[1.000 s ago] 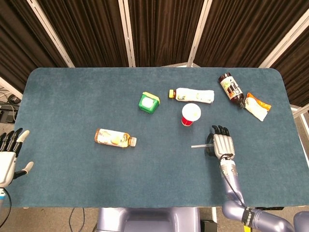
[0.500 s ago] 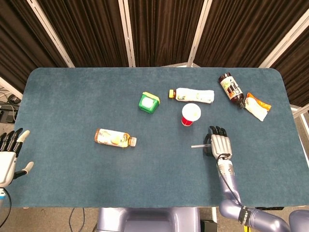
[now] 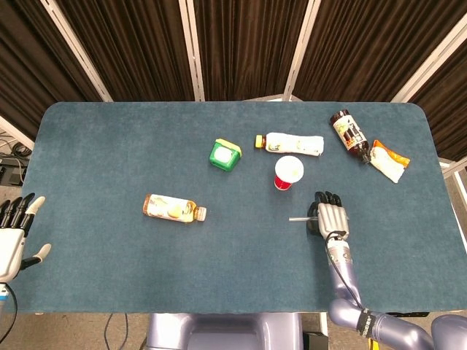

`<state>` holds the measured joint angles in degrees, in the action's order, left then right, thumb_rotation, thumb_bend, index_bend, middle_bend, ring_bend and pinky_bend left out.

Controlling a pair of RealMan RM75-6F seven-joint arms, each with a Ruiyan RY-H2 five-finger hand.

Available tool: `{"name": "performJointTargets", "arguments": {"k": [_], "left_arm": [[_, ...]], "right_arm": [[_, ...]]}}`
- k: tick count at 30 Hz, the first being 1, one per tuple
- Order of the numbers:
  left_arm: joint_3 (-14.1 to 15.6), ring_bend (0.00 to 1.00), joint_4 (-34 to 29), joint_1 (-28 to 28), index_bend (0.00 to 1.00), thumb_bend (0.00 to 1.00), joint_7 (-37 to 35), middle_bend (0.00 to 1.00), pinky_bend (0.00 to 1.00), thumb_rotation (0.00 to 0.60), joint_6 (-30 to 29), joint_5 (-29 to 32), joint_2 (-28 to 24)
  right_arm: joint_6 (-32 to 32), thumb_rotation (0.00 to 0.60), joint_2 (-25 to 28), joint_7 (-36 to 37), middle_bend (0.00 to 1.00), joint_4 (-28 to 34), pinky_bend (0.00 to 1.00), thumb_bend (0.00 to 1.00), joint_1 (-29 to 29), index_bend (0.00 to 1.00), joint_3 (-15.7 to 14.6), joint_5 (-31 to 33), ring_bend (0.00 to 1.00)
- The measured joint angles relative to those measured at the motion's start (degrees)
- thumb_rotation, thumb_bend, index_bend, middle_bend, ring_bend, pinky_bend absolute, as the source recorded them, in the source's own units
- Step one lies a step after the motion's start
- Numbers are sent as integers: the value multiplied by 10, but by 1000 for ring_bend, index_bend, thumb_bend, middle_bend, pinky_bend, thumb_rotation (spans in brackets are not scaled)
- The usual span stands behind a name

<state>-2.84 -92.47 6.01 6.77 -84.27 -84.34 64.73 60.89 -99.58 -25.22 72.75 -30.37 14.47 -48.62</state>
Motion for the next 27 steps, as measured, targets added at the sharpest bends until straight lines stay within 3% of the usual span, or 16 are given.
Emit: {"name": "performJointTargets", "arguments": {"k": [13,22,27], "left_arm": [[0,0,0,0,0,263,0,0,0,600,0,0,0],[0,0,-2,0,0,264,3,0,0,600,0,1,0],[0,0,-2,0,0,263,3,0,0,600,-2,1,1]], "right_arm": [[10,600,15,18,138,31,0,434,4,546,5,-11,0],[36,600,75,56,141,123,0,432,21,550,21,-35,0],[50,600,109,106,151,176,0,431,32,555,53,-36,0]]}}
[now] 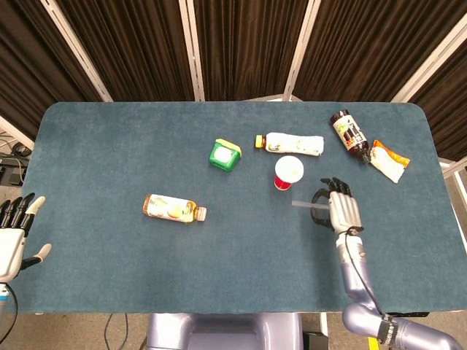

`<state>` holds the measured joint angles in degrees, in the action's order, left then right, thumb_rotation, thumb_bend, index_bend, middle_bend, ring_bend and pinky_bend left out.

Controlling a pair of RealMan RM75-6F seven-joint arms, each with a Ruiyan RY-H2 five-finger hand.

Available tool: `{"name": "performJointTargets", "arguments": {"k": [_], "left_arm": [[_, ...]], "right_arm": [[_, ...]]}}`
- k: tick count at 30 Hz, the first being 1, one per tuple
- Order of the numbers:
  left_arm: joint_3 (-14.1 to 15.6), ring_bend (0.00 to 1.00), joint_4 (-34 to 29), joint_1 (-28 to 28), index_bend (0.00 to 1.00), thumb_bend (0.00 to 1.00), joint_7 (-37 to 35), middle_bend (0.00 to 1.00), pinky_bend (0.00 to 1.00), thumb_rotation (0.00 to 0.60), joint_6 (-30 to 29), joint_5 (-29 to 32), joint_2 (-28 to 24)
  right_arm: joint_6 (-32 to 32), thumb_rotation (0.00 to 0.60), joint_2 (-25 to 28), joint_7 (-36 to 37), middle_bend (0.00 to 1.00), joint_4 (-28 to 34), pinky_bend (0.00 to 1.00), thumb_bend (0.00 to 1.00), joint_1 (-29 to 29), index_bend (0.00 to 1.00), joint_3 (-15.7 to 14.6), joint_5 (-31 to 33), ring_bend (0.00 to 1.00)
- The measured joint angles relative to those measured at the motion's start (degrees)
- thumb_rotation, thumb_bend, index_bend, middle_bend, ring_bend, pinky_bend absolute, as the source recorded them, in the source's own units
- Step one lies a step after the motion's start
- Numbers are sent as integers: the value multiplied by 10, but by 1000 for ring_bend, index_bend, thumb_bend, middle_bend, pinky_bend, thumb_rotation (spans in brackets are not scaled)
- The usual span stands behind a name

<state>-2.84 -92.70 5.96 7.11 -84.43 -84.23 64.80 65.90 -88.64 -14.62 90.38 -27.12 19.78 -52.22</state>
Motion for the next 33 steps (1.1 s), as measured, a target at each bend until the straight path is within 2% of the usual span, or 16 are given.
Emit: {"name": "performJointTargets", "arguments": {"k": [4,11,17,20,26,33], "left_arm": [[0,0,1,0,0,262,0,0,0,600,0,0,0],[0,0,1,0,0,263,2,0,0,600,-1,-2,1],[0,0,2,1,0,263,0,0,0,600,0,-2,1],[0,0,3,1,0,262,-1,0,0,600,0,-2,0],[0,0,3,2,0,266,-3,0,0,600,3,-1,-1],[0,0,1,4,0,285,-6,0,0,600,8,1,-4]], "right_arm": [[5,600,25,71,165,44,0,430,11,569,47,15,0],[-1,600,60,260,174,116,0,428,33,571,165,73,0],[-47,600,75,410,197,143,0,425,36,592,257,153,0],[-64,600,66,464,198,141,0,425,27,595,287,186,0],[-76,600,18,531,205,111,0,426,2,608,301,197,0],[-75,600,-35,557,205,59,0,426,-22,613,275,177,0]]}}
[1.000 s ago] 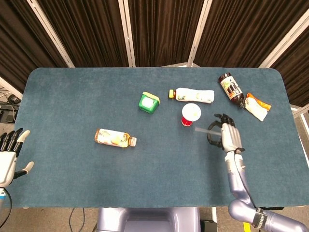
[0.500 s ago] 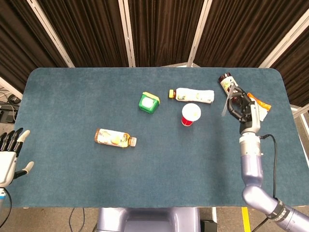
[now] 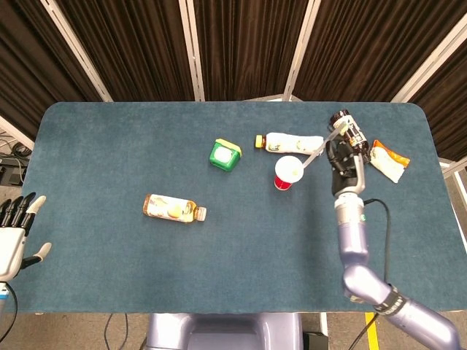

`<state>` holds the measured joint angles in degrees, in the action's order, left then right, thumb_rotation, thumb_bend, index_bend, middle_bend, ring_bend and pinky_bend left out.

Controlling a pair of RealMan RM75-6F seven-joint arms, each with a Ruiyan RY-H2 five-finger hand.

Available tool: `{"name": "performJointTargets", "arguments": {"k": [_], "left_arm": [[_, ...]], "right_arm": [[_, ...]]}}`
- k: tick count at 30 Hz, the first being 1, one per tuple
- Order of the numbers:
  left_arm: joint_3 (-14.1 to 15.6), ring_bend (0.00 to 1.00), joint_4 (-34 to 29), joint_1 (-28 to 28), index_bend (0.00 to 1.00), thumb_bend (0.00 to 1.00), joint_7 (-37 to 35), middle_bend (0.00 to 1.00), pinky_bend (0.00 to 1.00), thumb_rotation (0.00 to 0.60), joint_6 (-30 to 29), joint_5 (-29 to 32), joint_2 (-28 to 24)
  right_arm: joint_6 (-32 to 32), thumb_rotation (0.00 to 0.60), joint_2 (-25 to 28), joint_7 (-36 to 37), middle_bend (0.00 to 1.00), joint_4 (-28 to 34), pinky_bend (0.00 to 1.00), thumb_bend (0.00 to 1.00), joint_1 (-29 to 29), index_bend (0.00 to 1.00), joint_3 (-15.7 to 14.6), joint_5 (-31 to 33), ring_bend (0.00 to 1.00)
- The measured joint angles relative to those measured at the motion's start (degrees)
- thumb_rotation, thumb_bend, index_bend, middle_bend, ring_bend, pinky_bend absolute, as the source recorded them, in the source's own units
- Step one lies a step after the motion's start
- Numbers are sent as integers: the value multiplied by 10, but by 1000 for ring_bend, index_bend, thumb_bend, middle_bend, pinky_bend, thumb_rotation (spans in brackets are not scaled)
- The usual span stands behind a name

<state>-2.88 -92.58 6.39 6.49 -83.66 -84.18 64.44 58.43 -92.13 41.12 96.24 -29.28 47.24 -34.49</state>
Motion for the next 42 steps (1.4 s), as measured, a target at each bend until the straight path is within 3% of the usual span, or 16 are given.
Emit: {"name": "performJointTargets", "arguments": {"k": [11,42], "left_arm": [[0,0,-2,1,0,289,-2,0,0,600,2,1,-2],[1,0,-3,2,0,291,-2,0,0,600,5,3,-4]], "right_arm": [[1,600,-42,12,206,-44,0,426,-23,617,-28,-39,0],[-21,600,-63,17,218,-88,0,422,-38,639,-18,-22,0]]}}
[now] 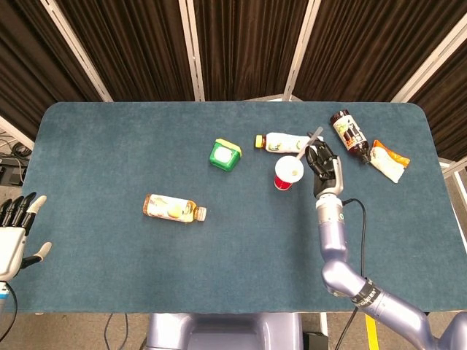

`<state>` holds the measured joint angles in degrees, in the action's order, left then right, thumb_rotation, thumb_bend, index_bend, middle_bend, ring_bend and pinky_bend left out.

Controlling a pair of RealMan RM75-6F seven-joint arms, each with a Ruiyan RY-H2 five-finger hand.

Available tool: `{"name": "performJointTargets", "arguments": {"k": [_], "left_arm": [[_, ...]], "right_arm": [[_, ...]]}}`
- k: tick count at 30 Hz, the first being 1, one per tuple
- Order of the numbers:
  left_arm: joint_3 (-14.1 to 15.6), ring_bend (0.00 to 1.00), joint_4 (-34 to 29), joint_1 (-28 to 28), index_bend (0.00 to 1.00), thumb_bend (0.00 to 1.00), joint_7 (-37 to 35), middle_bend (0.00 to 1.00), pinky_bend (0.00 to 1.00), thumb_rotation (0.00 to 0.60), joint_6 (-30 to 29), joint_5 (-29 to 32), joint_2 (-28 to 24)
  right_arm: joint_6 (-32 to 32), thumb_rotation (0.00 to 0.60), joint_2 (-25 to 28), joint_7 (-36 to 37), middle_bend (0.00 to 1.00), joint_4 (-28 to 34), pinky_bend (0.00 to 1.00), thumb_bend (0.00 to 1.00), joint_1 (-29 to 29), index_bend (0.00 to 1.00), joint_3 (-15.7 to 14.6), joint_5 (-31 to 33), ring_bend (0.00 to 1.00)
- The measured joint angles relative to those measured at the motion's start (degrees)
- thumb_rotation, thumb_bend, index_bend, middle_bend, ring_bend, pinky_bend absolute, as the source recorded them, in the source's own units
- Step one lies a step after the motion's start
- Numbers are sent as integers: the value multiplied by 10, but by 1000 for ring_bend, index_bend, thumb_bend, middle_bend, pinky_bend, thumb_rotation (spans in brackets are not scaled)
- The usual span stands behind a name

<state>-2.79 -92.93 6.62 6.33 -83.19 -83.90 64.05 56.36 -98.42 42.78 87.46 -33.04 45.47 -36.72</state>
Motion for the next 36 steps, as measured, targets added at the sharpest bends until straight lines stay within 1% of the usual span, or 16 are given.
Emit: {"name": "performJointTargets", "arguments": {"k": [17,25,36], "left_arm": [[0,0,-1,1,0,291,1,0,0,600,1,1,0],[0,0,-2,1,0,290,1,0,0,600,1,1,-1],[0,0,-2,1,0,294,2,0,0,600,1,1,0]], "right_arm": [[-24,600,-1,11,222,-32,0,422,3,646,4,11,0],[-30,600,-5,18,223,-36,0,421,7,647,-1,5,0],[-26,600,2,20,232,-22,0,421,12,657,4,-6,0]]}}
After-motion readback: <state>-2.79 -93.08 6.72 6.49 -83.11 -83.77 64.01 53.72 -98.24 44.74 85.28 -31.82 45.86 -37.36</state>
